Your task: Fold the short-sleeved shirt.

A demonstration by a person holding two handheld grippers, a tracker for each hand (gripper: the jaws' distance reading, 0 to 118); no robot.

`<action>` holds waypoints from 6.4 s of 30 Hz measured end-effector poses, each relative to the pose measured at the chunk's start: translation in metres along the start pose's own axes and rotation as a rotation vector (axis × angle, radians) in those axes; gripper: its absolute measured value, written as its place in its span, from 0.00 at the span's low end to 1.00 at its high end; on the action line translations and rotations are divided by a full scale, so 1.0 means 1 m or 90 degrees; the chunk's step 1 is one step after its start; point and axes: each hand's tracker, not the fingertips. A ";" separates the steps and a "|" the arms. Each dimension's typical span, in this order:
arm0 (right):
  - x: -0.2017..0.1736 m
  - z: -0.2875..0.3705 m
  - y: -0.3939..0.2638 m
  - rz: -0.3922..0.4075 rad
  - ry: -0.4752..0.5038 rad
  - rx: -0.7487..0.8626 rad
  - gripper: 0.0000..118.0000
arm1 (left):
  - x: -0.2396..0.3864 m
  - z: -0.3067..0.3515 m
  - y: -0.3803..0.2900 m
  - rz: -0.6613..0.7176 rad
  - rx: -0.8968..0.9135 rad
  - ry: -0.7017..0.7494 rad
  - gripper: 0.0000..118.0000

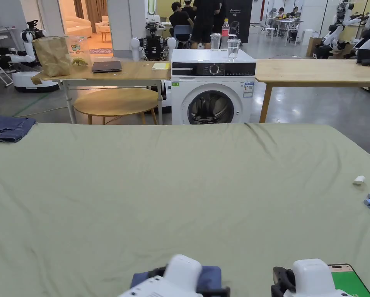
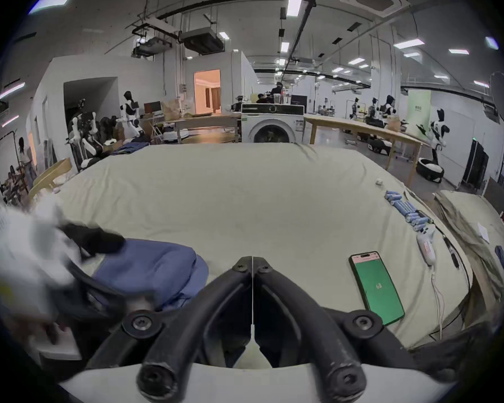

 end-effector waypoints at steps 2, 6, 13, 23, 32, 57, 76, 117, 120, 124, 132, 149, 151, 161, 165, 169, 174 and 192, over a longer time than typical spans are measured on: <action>0.004 0.001 -0.001 -0.005 0.007 0.001 0.00 | -0.020 0.020 0.014 0.070 0.049 0.015 0.87; 0.007 -0.001 -0.004 -0.011 0.014 0.000 0.00 | -0.052 0.002 0.002 0.155 -0.055 0.032 0.84; 0.003 -0.004 -0.014 -0.009 0.024 -0.016 0.00 | -0.022 -0.048 -0.056 0.214 -0.183 -0.078 0.00; -0.040 -0.030 -0.018 -0.030 0.146 -0.071 0.00 | -0.028 -0.010 -0.047 0.205 -0.109 -0.058 0.00; -0.056 -0.080 -0.066 -0.072 0.177 -0.178 0.00 | -0.153 0.046 -0.095 0.468 -0.067 -0.104 1.00; -0.132 -0.076 -0.011 -0.003 0.187 -0.120 0.00 | -0.362 0.101 -0.069 0.467 -0.113 -0.026 0.22; -0.177 -0.101 -0.008 0.034 0.229 -0.157 0.00 | -0.558 0.245 -0.050 0.499 -0.096 0.224 0.91; -0.056 0.016 0.217 0.055 -0.029 0.226 0.00 | -0.079 0.126 0.177 -0.029 0.251 0.250 0.00; -0.055 0.016 0.215 0.040 -0.013 0.221 0.00 | -0.081 0.125 0.171 -0.036 0.247 0.285 0.00; -0.059 0.016 0.212 0.052 -0.025 0.222 0.00 | -0.080 0.126 0.170 -0.033 0.244 0.286 0.00; -0.065 0.018 0.211 0.050 -0.016 0.226 0.12 | -0.075 0.129 0.168 -0.054 0.245 0.304 0.16; -0.059 0.019 0.209 0.016 0.013 0.247 0.99 | -0.075 0.130 0.164 -0.051 0.248 0.311 0.87; -0.065 0.018 0.211 0.023 -0.001 0.235 0.99 | -0.075 0.130 0.164 -0.048 0.251 0.309 0.87; -0.080 0.015 0.209 0.042 -0.070 0.234 0.99 | -0.075 0.131 0.165 -0.047 0.255 0.305 0.87; -0.083 0.011 0.205 0.058 -0.087 0.238 0.99 | -0.080 0.129 0.163 -0.044 0.248 0.306 0.87; -0.085 0.010 0.204 0.070 -0.086 0.237 0.99 | -0.081 0.127 0.163 -0.043 0.242 0.307 0.87; -0.087 0.008 0.206 0.049 -0.087 0.227 0.99 | -0.077 0.125 0.165 -0.045 0.246 0.305 0.87; -0.083 0.024 0.217 -0.039 -0.072 0.204 0.99 | -0.065 0.125 0.168 -0.058 0.252 0.294 0.87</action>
